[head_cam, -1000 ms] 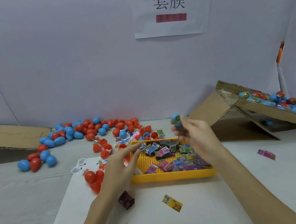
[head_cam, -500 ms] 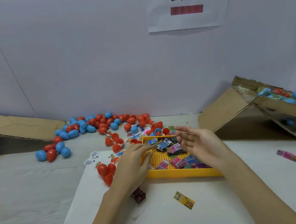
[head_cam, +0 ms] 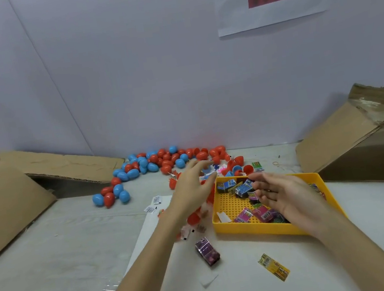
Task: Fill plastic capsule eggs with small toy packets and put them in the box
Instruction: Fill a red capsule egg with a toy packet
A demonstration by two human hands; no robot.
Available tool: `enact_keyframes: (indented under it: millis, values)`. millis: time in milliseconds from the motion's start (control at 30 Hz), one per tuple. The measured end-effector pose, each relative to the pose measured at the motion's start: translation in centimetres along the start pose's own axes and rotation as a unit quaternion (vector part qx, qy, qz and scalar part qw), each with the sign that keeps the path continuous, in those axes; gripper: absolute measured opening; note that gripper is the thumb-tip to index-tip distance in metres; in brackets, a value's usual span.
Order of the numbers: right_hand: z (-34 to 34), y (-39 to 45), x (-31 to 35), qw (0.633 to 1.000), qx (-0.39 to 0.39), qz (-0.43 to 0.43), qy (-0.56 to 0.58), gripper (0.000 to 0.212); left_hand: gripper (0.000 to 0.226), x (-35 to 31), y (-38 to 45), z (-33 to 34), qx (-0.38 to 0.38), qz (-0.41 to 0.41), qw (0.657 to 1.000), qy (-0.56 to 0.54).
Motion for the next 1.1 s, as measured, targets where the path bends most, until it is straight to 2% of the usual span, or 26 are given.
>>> enact_keyframes:
  millis: [67,167,200,267,467,567,733,833,1000,1100]
  values:
    - [0.0,0.0,0.0,1.0,0.0,-0.001,0.001,0.031,0.04,3.4,2.7,-0.9,-0.015,-0.051,0.993,0.103]
    - [-0.3,0.2,0.2,1.0,0.0,-0.004,0.002,0.032,0.044,9.8,5.0,-1.2,0.047,-0.17,0.948,0.264]
    - [-0.2,0.2,0.0,1.0,0.001,-0.004,0.0,0.032,0.044,11.5,5.1,-1.3,0.063,-0.198,0.938,0.279]
    - [-0.2,0.3,-0.1,1.0,-0.001,-0.005,-0.004,0.031,0.04,13.2,5.3,-1.6,0.051,-0.216,0.941,0.257]
    - [0.0,0.2,-0.2,1.0,-0.008,0.001,-0.021,0.029,0.028,11.7,4.8,-3.7,-0.061,-0.185,0.969,0.153]
    - [0.2,0.0,0.0,1.0,-0.011,0.003,-0.026,0.028,0.019,6.8,2.8,-4.0,-0.108,-0.116,0.983,0.093]
    - [0.7,-0.5,0.3,0.998,-0.012,-0.015,-0.068,0.028,0.018,-3.3,-3.3,-0.7,-0.075,0.0,0.996,-0.048]
    - [0.8,-0.7,0.6,0.994,-0.015,-0.042,-0.104,0.022,0.018,-7.5,-5.7,1.2,-0.066,0.052,0.993,-0.082]
    - [1.3,-1.2,0.9,0.965,-0.028,-0.11,-0.235,0.014,0.021,-7.9,-7.0,2.2,-0.071,0.059,0.994,-0.064]
    - [1.6,-1.3,1.1,0.958,-0.027,-0.123,-0.258,0.015,0.017,-8.0,-7.3,1.7,-0.093,0.078,0.99,-0.07]
Point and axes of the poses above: each hand's wrist, its own y-axis towards the middle knuckle, its own z-axis out of the palm, x = y × z, the point moved 10 cm from there along y, towards the middle knuckle, and after that the axes turned 2 degrees about -x, right-handed, at the moved point
